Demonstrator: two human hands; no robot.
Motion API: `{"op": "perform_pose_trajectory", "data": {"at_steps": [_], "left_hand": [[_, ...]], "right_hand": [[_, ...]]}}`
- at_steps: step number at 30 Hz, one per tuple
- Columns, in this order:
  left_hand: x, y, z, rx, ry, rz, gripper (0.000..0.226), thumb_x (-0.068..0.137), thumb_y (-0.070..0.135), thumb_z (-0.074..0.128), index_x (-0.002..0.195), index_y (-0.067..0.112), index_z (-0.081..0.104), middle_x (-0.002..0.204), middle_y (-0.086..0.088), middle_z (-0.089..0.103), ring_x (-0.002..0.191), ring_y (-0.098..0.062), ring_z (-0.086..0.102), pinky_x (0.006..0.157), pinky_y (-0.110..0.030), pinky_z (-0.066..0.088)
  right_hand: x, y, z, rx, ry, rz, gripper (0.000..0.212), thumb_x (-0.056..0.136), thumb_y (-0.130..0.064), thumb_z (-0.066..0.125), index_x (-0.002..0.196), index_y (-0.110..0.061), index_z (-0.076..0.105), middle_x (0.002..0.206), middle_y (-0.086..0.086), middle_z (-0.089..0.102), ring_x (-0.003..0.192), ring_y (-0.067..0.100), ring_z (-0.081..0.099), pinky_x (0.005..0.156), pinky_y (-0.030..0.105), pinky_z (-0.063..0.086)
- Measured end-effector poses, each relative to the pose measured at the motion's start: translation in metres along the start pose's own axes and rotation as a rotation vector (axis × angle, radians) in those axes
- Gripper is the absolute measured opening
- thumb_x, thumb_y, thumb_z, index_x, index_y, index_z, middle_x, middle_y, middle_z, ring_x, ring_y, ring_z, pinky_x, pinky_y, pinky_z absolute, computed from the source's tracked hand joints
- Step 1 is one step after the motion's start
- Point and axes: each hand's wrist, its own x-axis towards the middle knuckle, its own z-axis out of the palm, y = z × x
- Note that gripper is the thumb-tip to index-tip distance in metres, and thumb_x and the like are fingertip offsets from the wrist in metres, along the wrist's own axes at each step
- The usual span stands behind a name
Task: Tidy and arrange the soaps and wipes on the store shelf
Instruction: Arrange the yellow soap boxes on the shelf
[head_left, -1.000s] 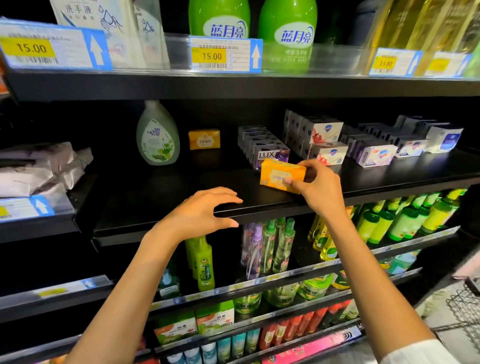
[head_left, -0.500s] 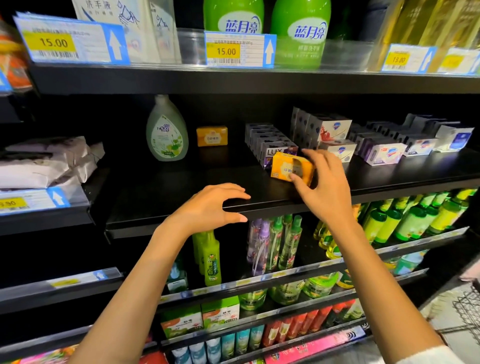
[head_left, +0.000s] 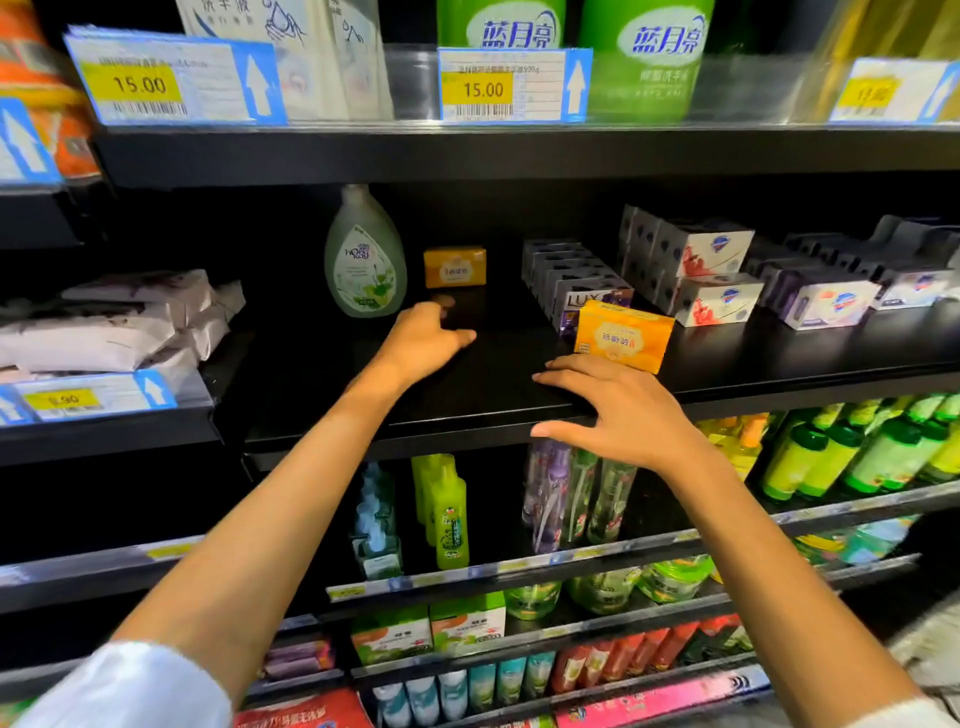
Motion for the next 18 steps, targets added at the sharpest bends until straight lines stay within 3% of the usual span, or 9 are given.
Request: {"op": "perform_pose_trajectory", "data": {"at_steps": [3,8,13,18], "left_hand": [[0.039,-0.003,0.004,0.025,-0.007,-0.094,0.074,0.094,0.031,0.070,0.158,0.015,0.037,0.158,-0.012,0.045,0.144,-0.029,0.046,0.115,-0.033,0.039],[0.093,0.005,0.017,0.201,0.130,-0.113,0.057,0.091,0.026,0.065,0.144,0.011,0.054,0.148,-0.017,0.055,0.138,-0.036,0.051,0.113,-0.038,0.042],[0.119,0.007,0.033,0.192,0.261,-0.116,0.071,0.096,0.015,0.056,0.159,0.005,0.024,0.161,-0.023,0.031,0.149,-0.040,0.033,0.120,-0.040,0.029],[0.140,0.002,0.039,0.096,0.288,-0.179,0.078,0.100,0.017,0.055,0.163,0.006,0.011,0.163,-0.024,0.026,0.150,-0.041,0.030,0.119,-0.044,0.029]], "right_hand": [[-0.002,0.001,0.001,-0.006,0.036,0.006,0.079,0.086,-0.091,0.036,0.147,-0.044,0.052,0.152,-0.017,0.051,0.141,0.006,0.045,0.102,0.036,0.049],[0.000,0.006,0.008,-0.013,0.069,-0.002,0.078,0.086,-0.092,0.036,0.145,-0.045,0.055,0.151,-0.018,0.053,0.142,0.005,0.046,0.102,0.037,0.052],[0.000,0.009,0.013,0.023,0.146,-0.031,0.076,0.085,-0.091,0.039,0.139,-0.044,0.063,0.146,-0.015,0.059,0.138,0.008,0.053,0.099,0.042,0.055],[-0.001,0.011,0.016,0.023,0.199,-0.049,0.072,0.085,-0.089,0.045,0.135,-0.042,0.067,0.143,-0.014,0.063,0.136,0.008,0.056,0.098,0.040,0.056]]}}
